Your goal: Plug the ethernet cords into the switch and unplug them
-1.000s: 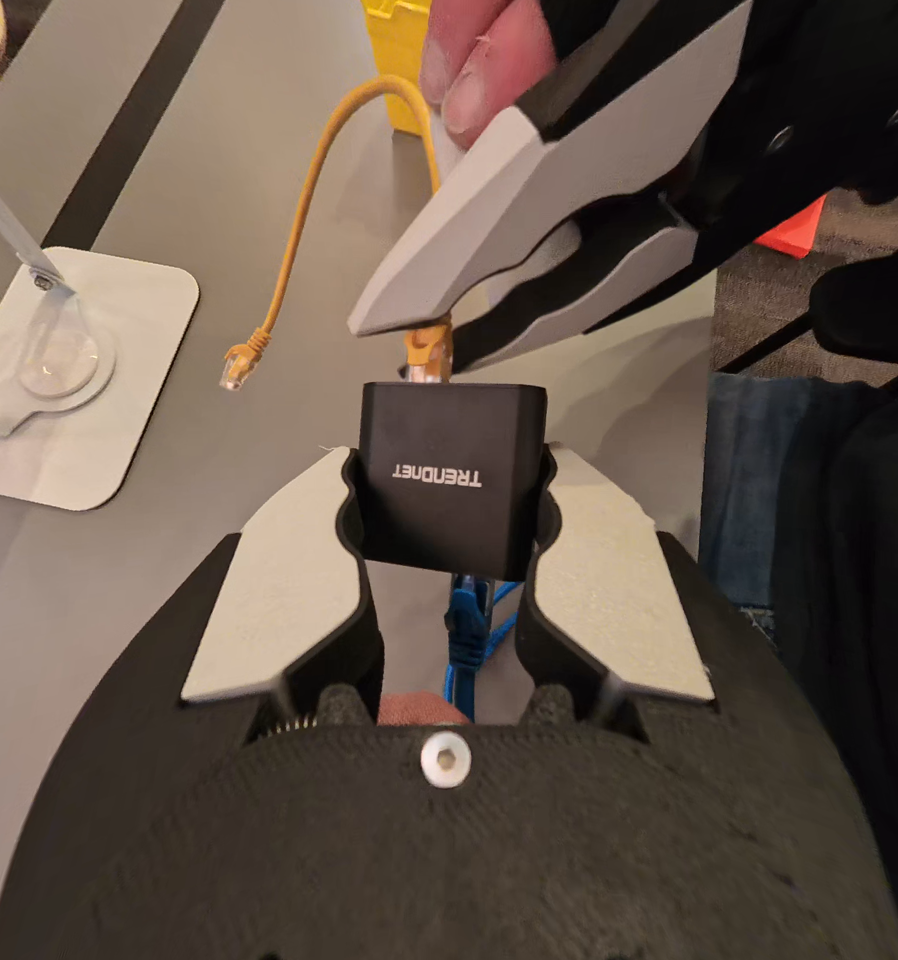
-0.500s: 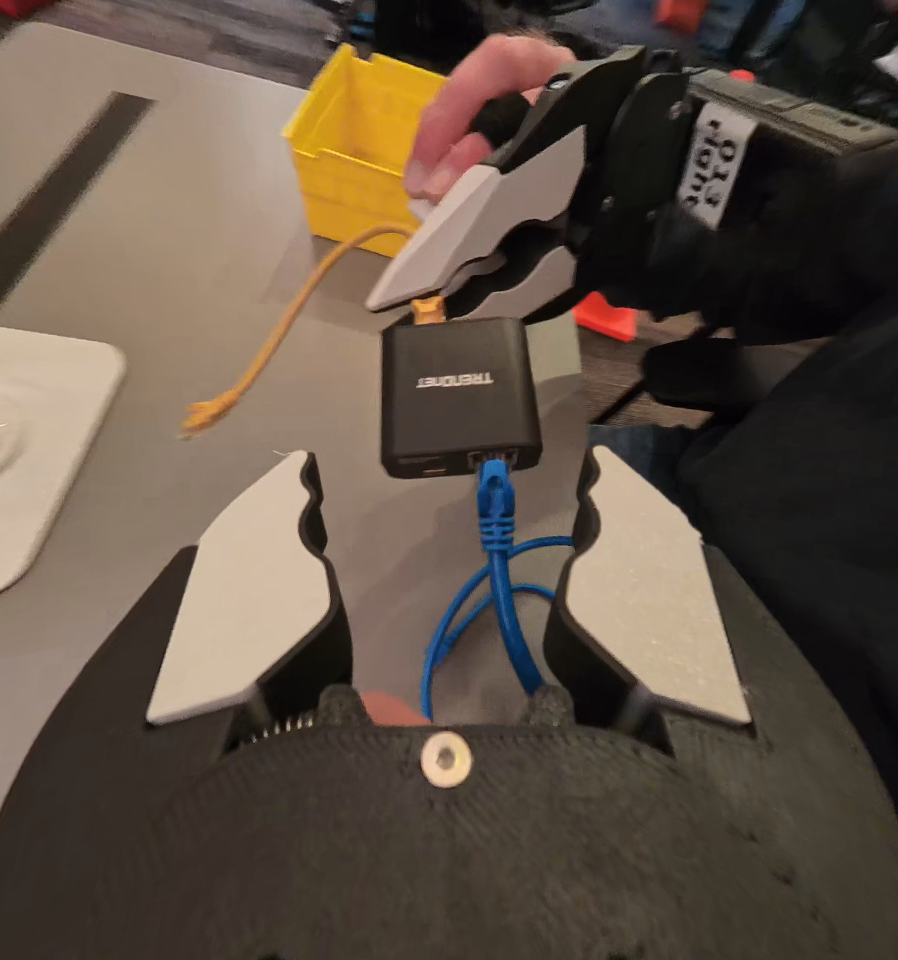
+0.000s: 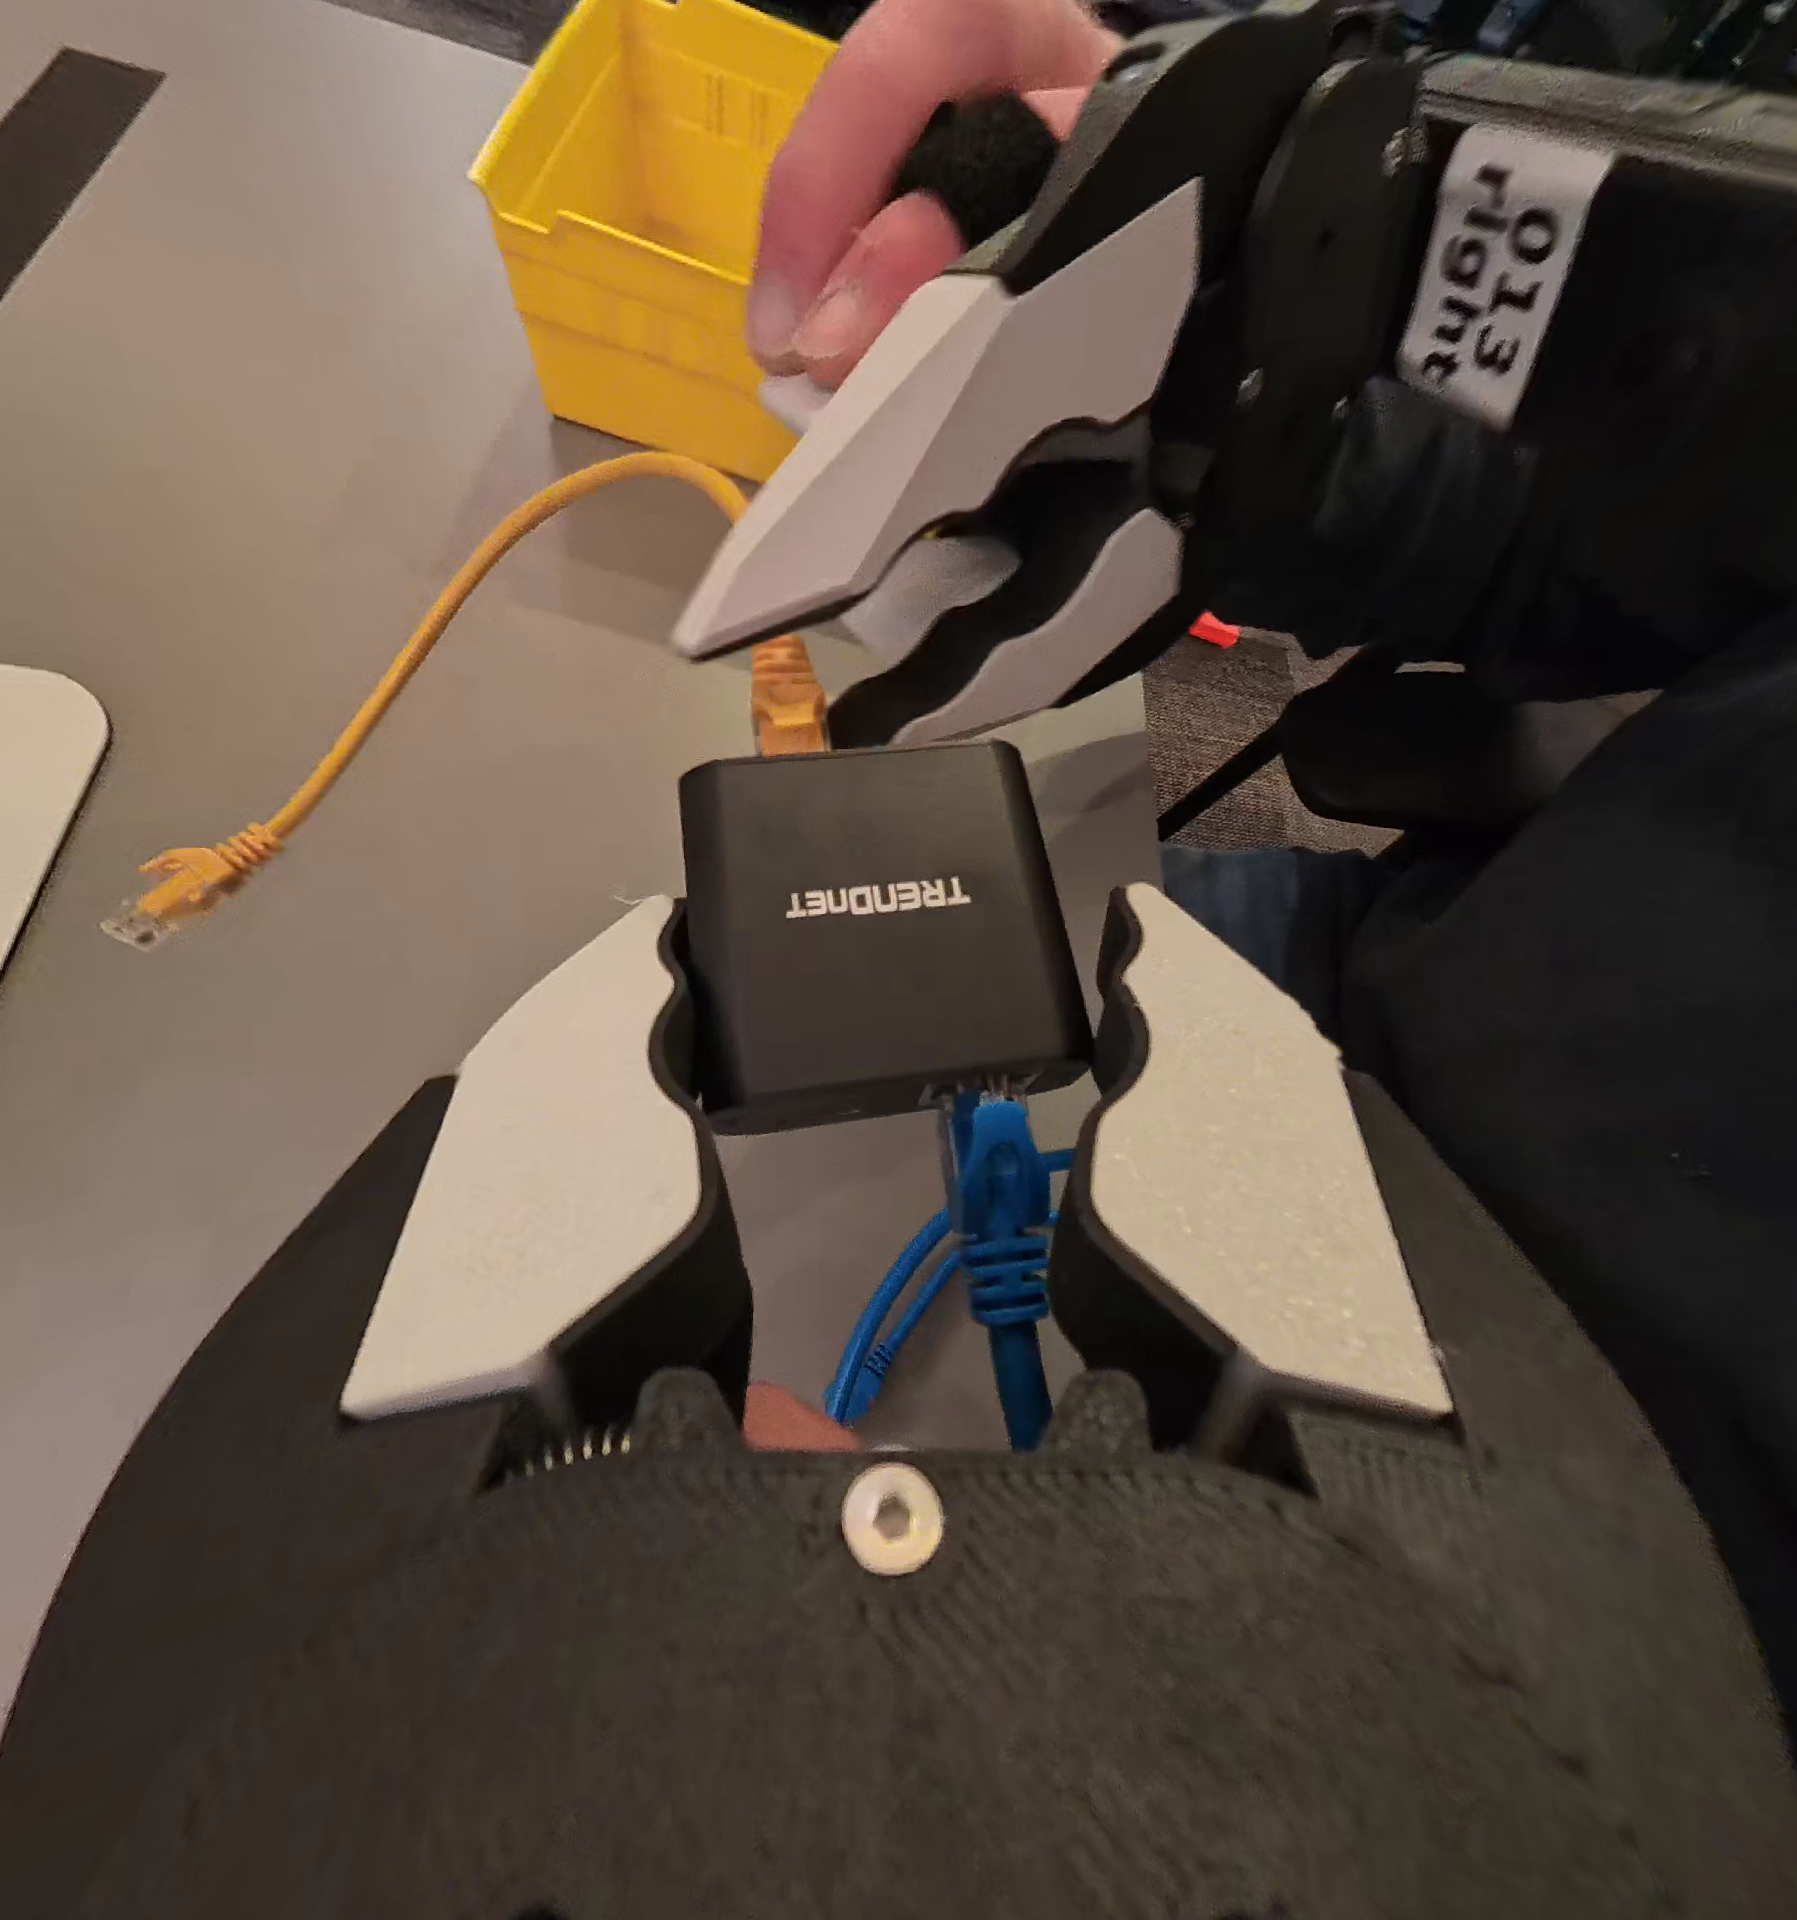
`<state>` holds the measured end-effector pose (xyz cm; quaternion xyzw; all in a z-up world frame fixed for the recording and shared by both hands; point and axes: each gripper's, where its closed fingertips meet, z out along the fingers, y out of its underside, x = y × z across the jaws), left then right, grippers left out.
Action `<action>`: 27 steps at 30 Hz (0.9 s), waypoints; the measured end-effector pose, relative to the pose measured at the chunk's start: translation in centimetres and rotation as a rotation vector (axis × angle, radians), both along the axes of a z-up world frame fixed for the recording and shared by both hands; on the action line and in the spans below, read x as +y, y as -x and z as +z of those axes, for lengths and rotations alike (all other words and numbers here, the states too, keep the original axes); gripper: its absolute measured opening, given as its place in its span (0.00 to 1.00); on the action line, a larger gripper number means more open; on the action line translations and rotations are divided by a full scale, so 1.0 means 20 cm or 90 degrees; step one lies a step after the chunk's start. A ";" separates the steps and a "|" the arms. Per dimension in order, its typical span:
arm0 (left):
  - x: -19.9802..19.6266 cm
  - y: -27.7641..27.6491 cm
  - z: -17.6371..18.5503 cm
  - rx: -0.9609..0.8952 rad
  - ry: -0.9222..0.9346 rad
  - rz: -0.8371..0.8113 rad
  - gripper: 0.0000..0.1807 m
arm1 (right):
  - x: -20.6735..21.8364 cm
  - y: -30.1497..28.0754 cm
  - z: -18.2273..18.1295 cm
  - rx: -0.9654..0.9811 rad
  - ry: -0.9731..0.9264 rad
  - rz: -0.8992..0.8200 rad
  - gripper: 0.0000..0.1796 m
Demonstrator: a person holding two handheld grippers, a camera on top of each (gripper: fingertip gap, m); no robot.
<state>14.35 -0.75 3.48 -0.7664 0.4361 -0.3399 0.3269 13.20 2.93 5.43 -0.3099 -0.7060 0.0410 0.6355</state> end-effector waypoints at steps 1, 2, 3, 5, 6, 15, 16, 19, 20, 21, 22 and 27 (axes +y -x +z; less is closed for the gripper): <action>0.01 0.00 0.00 -0.001 0.010 0.005 0.41 | -0.02 -0.01 0.00 -0.001 0.025 0.011 0.12; 0.00 0.01 0.00 -0.004 0.017 0.001 0.41 | -0.03 -0.01 0.01 0.002 0.041 0.020 0.14; 0.00 0.01 0.01 -0.006 0.022 0.001 0.41 | -0.04 -0.02 0.02 0.001 0.043 0.029 0.13; 0.00 0.01 0.01 -0.008 0.039 0.001 0.41 | -0.05 -0.03 0.03 -0.011 0.026 0.037 0.12; 0.00 0.01 0.01 -0.011 0.043 -0.003 0.40 | -0.06 -0.03 0.02 -0.023 0.010 0.041 0.11; -0.02 -0.03 0.03 -0.037 0.075 -0.019 0.40 | -0.06 0.00 -0.01 -0.090 -0.106 0.032 0.07; -0.02 -0.03 0.03 -0.038 0.078 -0.021 0.40 | -0.06 0.00 -0.01 -0.096 -0.111 0.032 0.07; -0.03 -0.04 0.02 -0.038 0.087 -0.026 0.40 | -0.06 -0.01 -0.03 -0.130 -0.143 0.029 0.06; -0.03 -0.04 0.02 -0.041 0.088 -0.028 0.40 | -0.07 -0.02 -0.03 -0.140 -0.151 0.028 0.06; -0.03 -0.05 0.02 -0.044 0.091 -0.030 0.40 | -0.07 -0.02 -0.03 -0.155 -0.155 0.028 0.06; -0.03 -0.05 0.02 -0.042 0.091 -0.031 0.40 | -0.07 -0.02 -0.04 -0.174 -0.160 0.027 0.06; -0.01 -0.06 -0.01 -0.048 0.088 -0.022 0.40 | -0.04 -0.04 -0.07 -0.243 -0.188 0.005 0.05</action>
